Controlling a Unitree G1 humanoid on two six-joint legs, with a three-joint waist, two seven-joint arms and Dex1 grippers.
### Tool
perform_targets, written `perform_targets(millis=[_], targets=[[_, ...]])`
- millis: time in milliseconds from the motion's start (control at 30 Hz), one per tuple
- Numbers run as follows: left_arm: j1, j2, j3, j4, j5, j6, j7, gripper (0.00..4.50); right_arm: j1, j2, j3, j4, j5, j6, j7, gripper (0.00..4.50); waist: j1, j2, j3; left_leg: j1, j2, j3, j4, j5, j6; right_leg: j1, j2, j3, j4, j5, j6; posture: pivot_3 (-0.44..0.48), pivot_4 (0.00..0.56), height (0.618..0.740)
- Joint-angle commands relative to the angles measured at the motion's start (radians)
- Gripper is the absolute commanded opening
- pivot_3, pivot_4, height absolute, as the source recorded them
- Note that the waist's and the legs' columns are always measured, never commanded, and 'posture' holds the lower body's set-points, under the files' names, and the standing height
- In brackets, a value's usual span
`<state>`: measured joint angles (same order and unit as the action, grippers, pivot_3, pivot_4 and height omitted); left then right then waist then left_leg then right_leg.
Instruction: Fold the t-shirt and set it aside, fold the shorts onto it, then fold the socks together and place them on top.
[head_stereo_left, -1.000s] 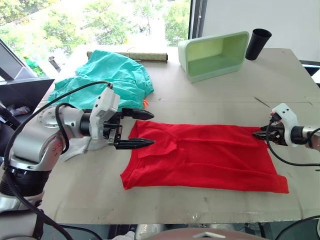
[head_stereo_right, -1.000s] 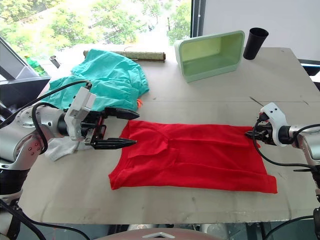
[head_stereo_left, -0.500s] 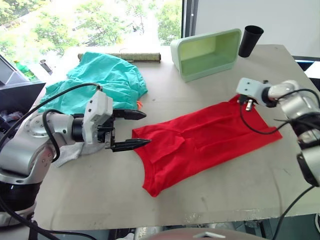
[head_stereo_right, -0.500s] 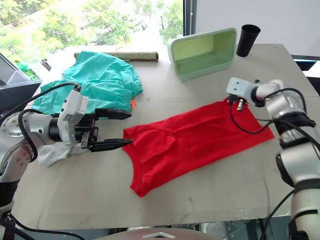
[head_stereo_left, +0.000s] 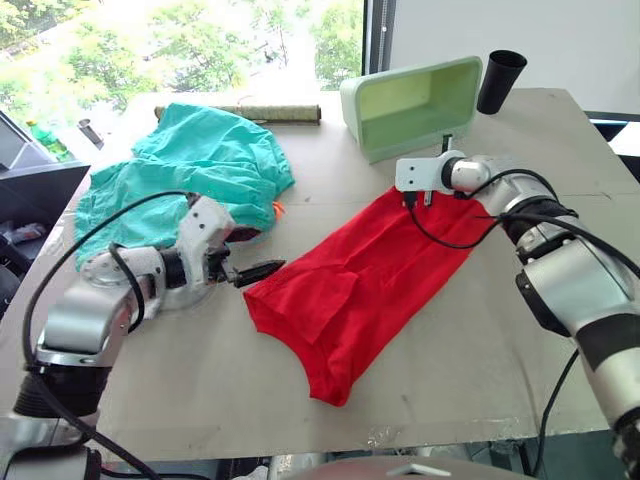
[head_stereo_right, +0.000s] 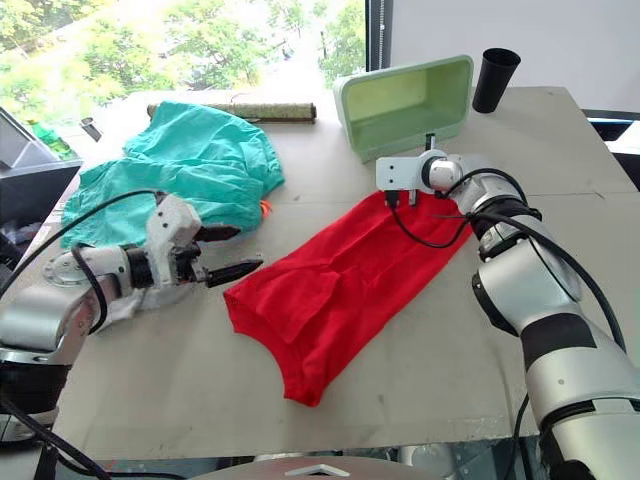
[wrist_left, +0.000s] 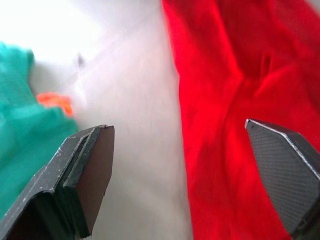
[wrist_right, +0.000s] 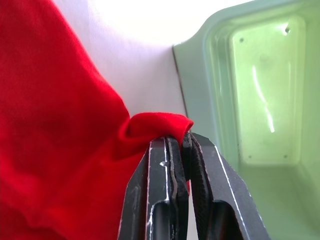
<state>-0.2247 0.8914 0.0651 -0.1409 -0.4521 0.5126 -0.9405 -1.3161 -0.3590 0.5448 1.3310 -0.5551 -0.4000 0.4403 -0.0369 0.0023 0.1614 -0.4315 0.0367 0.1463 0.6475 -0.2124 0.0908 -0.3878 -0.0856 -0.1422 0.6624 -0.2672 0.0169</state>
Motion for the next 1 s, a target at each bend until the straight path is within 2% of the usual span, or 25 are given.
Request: perform_targets(millis=[33, 200, 267, 333, 533, 567, 900, 1000], targets=[[0.017, 0.001, -0.046, -0.007, 0.023, 0.032, -0.020, 4.50, -0.044, 0.016, -0.001, -0.006, -0.026, -0.019, -0.046, 0.15, -0.002, 0.000, 0.000, 0.000, 0.000, 0.000, 0.000, 0.000, 0.000, 0.000, 0.000, 0.000, 0.000, 0.000, 0.000, 0.000, 0.150, 0.740], [0.037, 0.033, -0.082, 0.009, 0.067, 0.087, -0.029, 4.50, -0.050, 0.030, -0.009, 0.001, -0.045, -0.019, -0.072, 0.15, -0.006, 0.000, 0.000, 0.001, 0.000, 0.001, 0.000, 0.000, 0.000, 0.000, 0.000, 0.001, 0.001, 0.000, 0.000, 0.000, 0.150, 0.740], [0.042, 0.040, -0.094, 0.012, 0.082, 0.106, -0.027, 3.98, -0.052, 0.032, -0.009, 0.004, -0.053, -0.018, -0.079, 0.00, -0.006, 0.000, 0.000, 0.002, 0.001, 0.001, -0.001, 0.000, -0.001, -0.001, 0.000, 0.002, 0.001, 0.000, 0.000, 0.000, 0.150, 0.740], [0.051, 0.039, -0.096, 0.003, 0.085, 0.119, -0.027, 3.21, -0.055, 0.033, -0.011, 0.006, -0.059, -0.017, -0.086, 0.00, -0.007, 0.000, 0.000, 0.002, 0.001, 0.001, -0.001, 0.000, -0.001, -0.001, 0.000, 0.002, 0.001, 0.000, 0.000, 0.000, 0.150, 0.740], [0.138, 0.024, -0.054, -0.154, -0.017, 0.219, -0.050, 0.23, -0.070, 0.044, -0.011, 0.013, -0.075, -0.006, -0.116, 0.00, -0.008, 0.000, 0.000, 0.002, 0.000, 0.003, -0.003, 0.000, -0.001, -0.002, 0.000, 0.004, 0.001, 0.000, 0.000, 0.000, 0.150, 0.740], [0.158, 0.021, -0.047, -0.186, -0.032, 0.242, -0.041, 0.09, -0.073, 0.049, -0.011, 0.015, -0.077, -0.001, -0.118, 0.00, -0.008, 0.000, 0.000, 0.002, 0.000, 0.004, -0.004, 0.000, -0.001, -0.002, 0.000, 0.004, 0.001, 0.000, 0.000, 0.000, 0.150, 0.740], [0.363, 0.017, 0.036, -0.473, -0.187, 0.432, 0.044, 0.09, -0.105, 0.153, 0.001, 0.027, -0.118, 0.028, -0.204, 0.00, -0.006, 0.000, 0.000, 0.003, 0.001, 0.004, -0.004, 0.001, -0.001, -0.002, 0.000, 0.005, 0.001, 0.000, 0.000, 0.000, 0.150, 0.740], [0.452, 0.024, 0.028, -0.572, -0.254, 0.467, 0.030, 0.09, -0.117, 0.226, 0.003, 0.024, -0.125, 0.008, -0.279, 0.00, -0.009, 0.000, -0.001, 0.003, 0.001, 0.004, -0.004, 0.000, -0.002, -0.003, 0.000, 0.005, 0.001, 0.000, 0.000, 0.000, 0.150, 0.740]])
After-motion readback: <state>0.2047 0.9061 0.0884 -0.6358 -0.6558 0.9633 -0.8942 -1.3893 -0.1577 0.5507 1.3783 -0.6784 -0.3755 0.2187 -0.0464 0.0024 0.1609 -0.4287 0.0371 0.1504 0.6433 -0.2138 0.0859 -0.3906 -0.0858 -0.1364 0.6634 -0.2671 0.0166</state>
